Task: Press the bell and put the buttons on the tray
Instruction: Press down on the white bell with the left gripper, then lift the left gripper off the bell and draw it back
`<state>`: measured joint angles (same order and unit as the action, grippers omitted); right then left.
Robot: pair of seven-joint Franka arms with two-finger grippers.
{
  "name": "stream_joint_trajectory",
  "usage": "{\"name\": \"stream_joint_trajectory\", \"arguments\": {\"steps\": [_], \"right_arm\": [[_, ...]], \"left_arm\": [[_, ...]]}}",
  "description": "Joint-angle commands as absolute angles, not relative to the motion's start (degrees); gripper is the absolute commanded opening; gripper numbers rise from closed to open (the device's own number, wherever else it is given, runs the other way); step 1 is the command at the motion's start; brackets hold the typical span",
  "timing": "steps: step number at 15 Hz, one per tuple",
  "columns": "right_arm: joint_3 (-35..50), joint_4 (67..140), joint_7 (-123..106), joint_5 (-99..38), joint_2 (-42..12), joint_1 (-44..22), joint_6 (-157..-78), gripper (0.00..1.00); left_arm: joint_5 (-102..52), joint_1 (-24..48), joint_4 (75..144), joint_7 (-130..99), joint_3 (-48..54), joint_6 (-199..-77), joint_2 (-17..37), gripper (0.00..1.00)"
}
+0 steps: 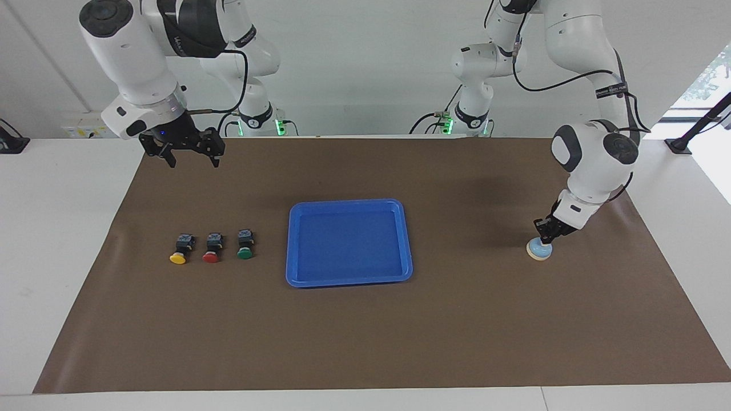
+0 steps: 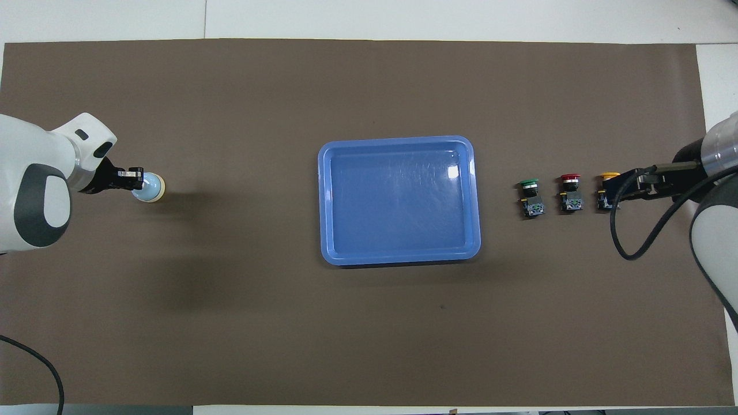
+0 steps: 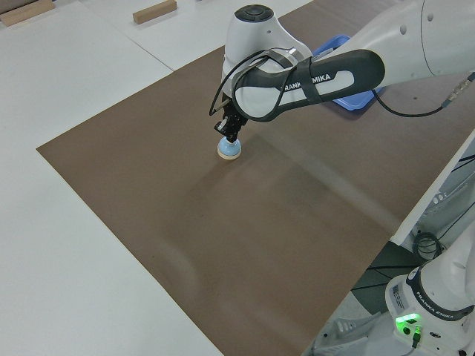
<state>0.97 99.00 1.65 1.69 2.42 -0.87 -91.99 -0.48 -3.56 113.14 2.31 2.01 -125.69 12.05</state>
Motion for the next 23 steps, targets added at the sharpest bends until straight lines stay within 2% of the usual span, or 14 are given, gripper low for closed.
{"name": "stream_joint_trajectory", "arguments": {"steps": [1,2,3,7,11,18,23], "right_arm": [[1.67,99.58,0.88,1.93,3.16,0.18,-91.32,1.00],[1.67,99.58,0.88,1.93,3.16,0.18,-91.23,1.00],[1.67,99.58,0.88,1.93,3.16,0.18,-91.23,1.00],[1.67,99.58,0.88,1.93,3.16,0.18,-91.23,1.00],[1.67,99.58,0.88,1.93,3.16,0.18,-91.23,1.00],[1.67,99.58,0.88,1.93,3.16,0.18,-91.32,1.00],[1.67,99.58,0.88,1.93,3.16,0.18,-91.23,1.00]], "left_arm": [[0.53,-3.08,106.27,1.76,2.11,-114.73,10.29,0.68],[0.53,-2.47,105.30,1.58,2.11,-112.00,8.89,0.95],[0.53,-2.03,104.95,1.50,2.11,-109.88,7.31,1.00],[0.18,-1.93,104.94,1.14,2.20,-101.88,-1.21,1.00],[0.00,-2.11,104.94,1.14,2.20,-96.25,-5.70,1.00],[0.00,-1.76,105.82,1.23,2.37,-95.54,-6.59,1.00],[-0.09,-1.67,100.81,1.23,2.37,-90.97,-2.29,1.00]]}}
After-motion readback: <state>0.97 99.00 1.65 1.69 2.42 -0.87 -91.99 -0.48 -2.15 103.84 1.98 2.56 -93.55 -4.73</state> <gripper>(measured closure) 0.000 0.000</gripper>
